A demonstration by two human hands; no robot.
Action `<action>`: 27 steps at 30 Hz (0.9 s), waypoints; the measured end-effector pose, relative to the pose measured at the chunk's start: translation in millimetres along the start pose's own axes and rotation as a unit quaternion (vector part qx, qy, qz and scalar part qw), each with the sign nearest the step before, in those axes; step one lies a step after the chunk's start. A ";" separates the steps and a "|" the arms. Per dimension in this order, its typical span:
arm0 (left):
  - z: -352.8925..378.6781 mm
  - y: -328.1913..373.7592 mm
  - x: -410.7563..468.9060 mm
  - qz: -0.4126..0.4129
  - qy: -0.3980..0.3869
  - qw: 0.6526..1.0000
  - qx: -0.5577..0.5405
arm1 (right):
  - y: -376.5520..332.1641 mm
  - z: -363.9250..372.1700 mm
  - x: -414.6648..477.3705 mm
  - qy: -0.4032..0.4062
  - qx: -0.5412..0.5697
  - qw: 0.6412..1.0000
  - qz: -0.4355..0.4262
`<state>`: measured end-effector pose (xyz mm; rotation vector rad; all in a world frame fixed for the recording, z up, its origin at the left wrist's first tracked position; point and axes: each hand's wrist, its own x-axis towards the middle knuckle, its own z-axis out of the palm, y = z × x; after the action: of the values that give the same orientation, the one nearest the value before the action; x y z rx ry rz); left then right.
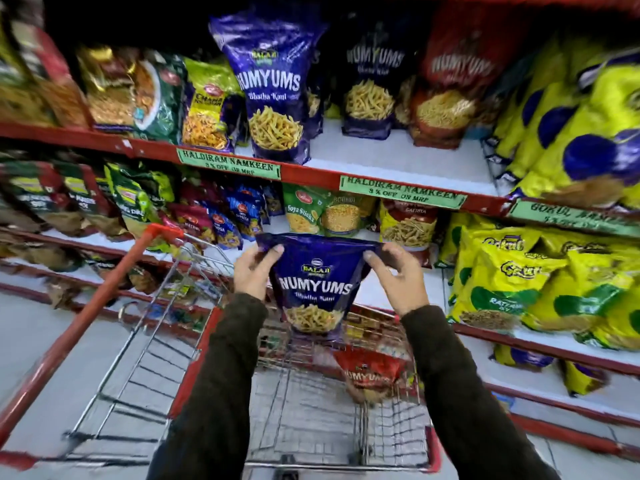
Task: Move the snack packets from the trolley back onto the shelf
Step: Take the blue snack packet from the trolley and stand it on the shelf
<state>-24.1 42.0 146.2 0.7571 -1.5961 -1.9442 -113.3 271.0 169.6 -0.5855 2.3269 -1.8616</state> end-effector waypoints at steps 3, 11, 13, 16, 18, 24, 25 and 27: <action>25.9 36.7 22.5 0.036 -0.019 0.999 -0.032 | -38.1 -13.9 22.5 0.038 0.089 0.994 -0.042; 121.9 161.9 68.1 0.109 -0.077 0.981 -0.141 | -137.4 -49.4 103.7 0.171 0.252 0.947 -0.104; 143.9 186.9 73.7 0.104 -0.081 0.978 -0.160 | -151.0 -59.1 130.0 0.180 0.251 0.944 -0.112; 171.6 211.2 87.5 0.083 -0.073 0.982 -0.152 | -164.8 -69.8 169.0 0.184 0.221 0.952 -0.107; 184.2 223.8 101.7 0.064 -0.071 0.987 -0.131 | -172.9 -72.6 190.8 0.183 0.228 0.950 -0.106; 217.2 253.5 144.8 0.050 -0.062 0.991 -0.107 | -192.7 -79.0 251.6 0.234 0.201 0.948 -0.079; 222.4 255.0 150.3 0.051 -0.059 0.991 -0.107 | -192.8 -79.1 259.2 0.251 0.201 0.944 -0.072; 232.7 254.8 165.3 0.041 -0.047 0.989 -0.134 | -197.2 -77.0 270.0 0.273 0.202 0.938 -0.061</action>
<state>-295.4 44.6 416.0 0.4909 -1.3562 -2.1054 -340.6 209.9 419.2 -0.1735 2.0906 -2.7515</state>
